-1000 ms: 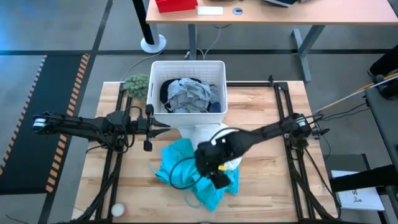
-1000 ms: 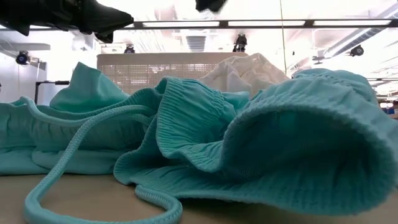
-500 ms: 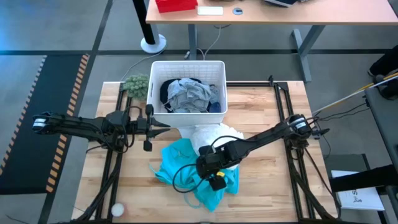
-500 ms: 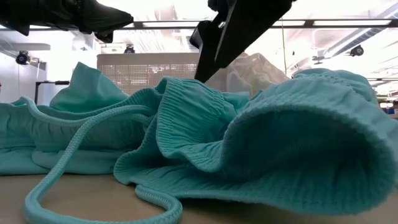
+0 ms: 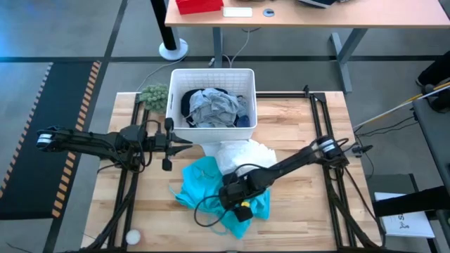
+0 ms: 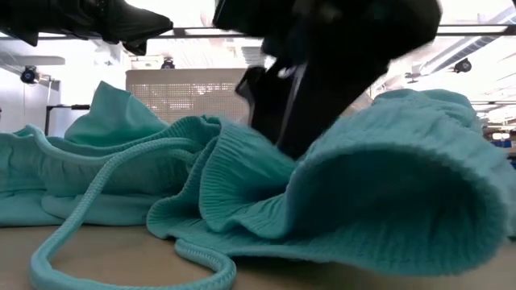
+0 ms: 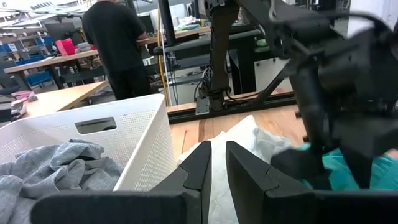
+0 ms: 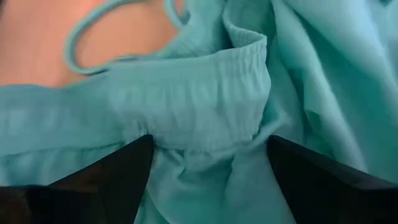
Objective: Sort clothes
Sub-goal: Put the green shorts into the white bin
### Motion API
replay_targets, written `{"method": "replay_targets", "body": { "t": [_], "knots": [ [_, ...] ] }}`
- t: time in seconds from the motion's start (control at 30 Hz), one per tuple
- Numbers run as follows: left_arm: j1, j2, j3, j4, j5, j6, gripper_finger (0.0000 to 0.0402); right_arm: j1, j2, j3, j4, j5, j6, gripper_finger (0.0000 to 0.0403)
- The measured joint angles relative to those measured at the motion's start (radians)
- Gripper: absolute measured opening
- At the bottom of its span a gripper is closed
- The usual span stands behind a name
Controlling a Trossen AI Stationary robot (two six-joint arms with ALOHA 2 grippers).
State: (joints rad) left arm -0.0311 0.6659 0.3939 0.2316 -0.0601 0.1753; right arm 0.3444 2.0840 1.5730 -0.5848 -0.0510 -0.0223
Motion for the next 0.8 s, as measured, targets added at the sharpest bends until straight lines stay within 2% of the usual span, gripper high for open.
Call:
{"method": "replay_targets", "body": {
  "t": [0.13, 0.23, 0.37, 0.47, 0.63, 0.67, 0.8],
  "knots": [
    [0.0, 0.0, 0.0, 0.0, 0.0, 0.0, 0.0036, -0.005, 0.059, 0.007, 0.016, -0.002, -0.012, 0.0308],
    [0.0, 0.0, 0.0, 0.0, 0.0, 0.0, 0.0036, -0.012, 0.079, 0.009, 0.048, -0.045, -0.013, 0.0308],
    [0.0, 0.0, 0.0, 0.0, 0.0, 0.0, 0.0036, -0.022, 0.079, 0.009, 0.057, -0.061, -0.026, 0.0282],
    [0.0, 0.0, 0.0, 0.0, 0.0, 0.0, 0.0036, -0.022, 0.079, 0.009, 0.063, -0.061, -0.045, 0.0223],
    [0.0, 0.0, 0.0, -0.001, 0.0, 0.0, 0.0036, -0.022, 0.078, 0.009, 0.09, -0.051, -0.099, 0.0047],
    [0.0, 0.0, 0.0, -0.001, 0.0, 0.0, 0.0036, -0.022, 0.077, 0.01, 0.095, -0.043, -0.115, 0.0025],
    [0.0, 0.0, 0.0, -0.001, 0.0, 0.0, 0.0036, -0.022, 0.062, 0.019, 0.084, -0.03, -0.142, 0.0022]
  ]
}}
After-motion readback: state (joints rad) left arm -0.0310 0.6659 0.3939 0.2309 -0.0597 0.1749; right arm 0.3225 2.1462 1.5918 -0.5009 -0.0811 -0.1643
